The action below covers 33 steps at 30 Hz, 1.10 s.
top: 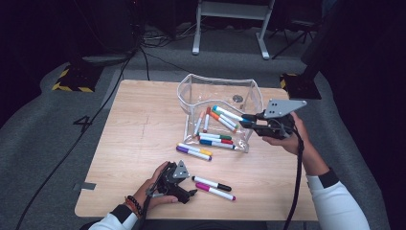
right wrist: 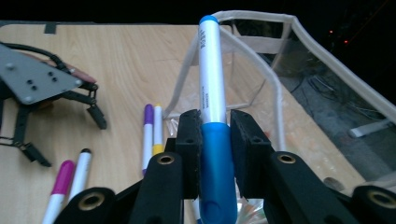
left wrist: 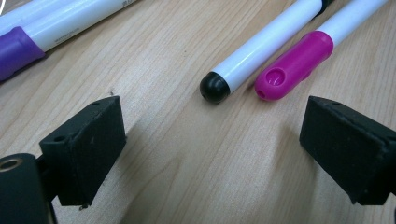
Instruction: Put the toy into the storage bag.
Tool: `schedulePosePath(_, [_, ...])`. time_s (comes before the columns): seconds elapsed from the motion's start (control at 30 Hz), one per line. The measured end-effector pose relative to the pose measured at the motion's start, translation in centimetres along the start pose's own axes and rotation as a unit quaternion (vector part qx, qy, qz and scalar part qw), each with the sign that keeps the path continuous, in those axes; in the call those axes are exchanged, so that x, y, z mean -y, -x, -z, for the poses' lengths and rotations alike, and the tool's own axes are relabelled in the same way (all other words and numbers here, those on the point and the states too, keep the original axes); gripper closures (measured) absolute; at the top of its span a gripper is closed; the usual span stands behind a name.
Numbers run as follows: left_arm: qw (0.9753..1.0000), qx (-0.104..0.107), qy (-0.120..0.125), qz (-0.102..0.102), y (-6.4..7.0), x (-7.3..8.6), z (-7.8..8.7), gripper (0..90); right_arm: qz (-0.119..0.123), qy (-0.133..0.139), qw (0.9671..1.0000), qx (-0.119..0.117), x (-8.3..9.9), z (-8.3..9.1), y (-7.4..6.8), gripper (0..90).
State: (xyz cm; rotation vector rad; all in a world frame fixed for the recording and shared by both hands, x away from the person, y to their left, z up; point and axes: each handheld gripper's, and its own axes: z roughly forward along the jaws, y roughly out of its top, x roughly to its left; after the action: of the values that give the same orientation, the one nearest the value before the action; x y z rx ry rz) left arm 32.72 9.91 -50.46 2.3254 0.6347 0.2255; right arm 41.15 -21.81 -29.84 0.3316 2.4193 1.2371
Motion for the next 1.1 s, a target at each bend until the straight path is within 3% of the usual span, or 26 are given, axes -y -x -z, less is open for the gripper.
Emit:
schedulePosePath(0.3, [1.0000,0.000,0.000,0.000,0.0,0.0,0.0,7.3,-0.009,-0.014,0.9996,0.023,-1.3,-1.0,2.7,74.6])
schedulePosePath(0.43, [1.0000,0.000,0.000,0.000,0.0,0.0,0.0,7.3,-0.022,-0.029,0.9989,0.028,-1.4,-2.4,4.3,74.7])
schedulePosePath(0.73, [1.0000,0.000,0.000,0.000,0.0,0.0,0.0,7.3,-0.040,-0.070,0.9962,0.031,-1.3,-5.5,6.1,74.6])
schedulePosePath(0.9, [1.0000,0.000,0.000,0.001,0.0,0.0,0.0,7.3,-0.052,-0.112,0.9918,0.033,-1.0,-7.6,7.1,74.6])
schedulePosePath(1.0, [1.0000,0.000,0.000,0.000,0.0,0.0,0.0,7.3,-0.056,-0.122,0.9905,0.031,-0.8,-8.0,7.3,74.6])
schedulePosePath(1.1, [1.0000,0.000,0.000,0.000,0.0,0.0,0.0,7.3,-0.064,-0.151,0.9860,0.031,-0.5,-8.7,7.6,74.6])
